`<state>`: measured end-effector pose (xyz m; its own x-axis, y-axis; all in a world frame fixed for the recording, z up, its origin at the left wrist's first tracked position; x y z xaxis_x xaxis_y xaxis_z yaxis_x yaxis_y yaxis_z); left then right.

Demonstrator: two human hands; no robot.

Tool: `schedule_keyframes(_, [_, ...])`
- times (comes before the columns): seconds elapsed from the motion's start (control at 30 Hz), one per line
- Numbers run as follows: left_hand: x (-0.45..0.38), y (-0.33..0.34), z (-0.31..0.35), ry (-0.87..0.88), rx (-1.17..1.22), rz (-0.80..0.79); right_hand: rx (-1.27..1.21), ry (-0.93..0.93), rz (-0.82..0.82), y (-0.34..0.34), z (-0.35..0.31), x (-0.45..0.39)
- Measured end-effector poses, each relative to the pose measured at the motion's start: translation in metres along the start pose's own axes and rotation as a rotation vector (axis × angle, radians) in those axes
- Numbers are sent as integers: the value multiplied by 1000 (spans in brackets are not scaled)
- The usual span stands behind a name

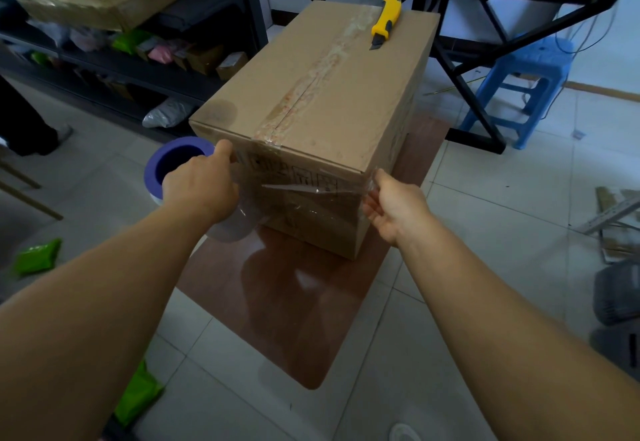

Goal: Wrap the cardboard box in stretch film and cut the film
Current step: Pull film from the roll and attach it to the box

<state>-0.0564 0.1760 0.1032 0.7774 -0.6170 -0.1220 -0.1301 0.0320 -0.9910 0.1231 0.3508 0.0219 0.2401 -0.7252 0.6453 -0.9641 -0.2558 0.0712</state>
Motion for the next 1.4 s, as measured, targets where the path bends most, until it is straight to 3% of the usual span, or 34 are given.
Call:
schedule_keyframes(0.17, [2, -1, -3, 6, 2, -2, -55, 115, -101, 2, 3, 11])
schedule_keyframes(0.9, [-6, 2, -3, 99, -24, -15, -187, 160, -119, 0, -26, 32])
schedule_keyframes(1.3, [-13, -2, -4, 136, -21, -28, -501, 206, -146, -4, -33, 23])
schedule_keyframes(1.4, [-13, -2, -5, 131, -9, -24, -649, 147, -141, -12, -34, 16])
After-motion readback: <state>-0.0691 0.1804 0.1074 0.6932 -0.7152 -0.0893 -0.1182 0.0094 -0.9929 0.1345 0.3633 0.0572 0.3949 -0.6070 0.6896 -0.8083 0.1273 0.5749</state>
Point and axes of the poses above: each hand's wrist, its own x-axis away from the middle knuckle, its own y-axis out of the palm, z = x × y, the point moved 4 cm from there along -x, towards the middle knuckle, and after that the axes turned 7 degrees about z, right-handed, at the moved point
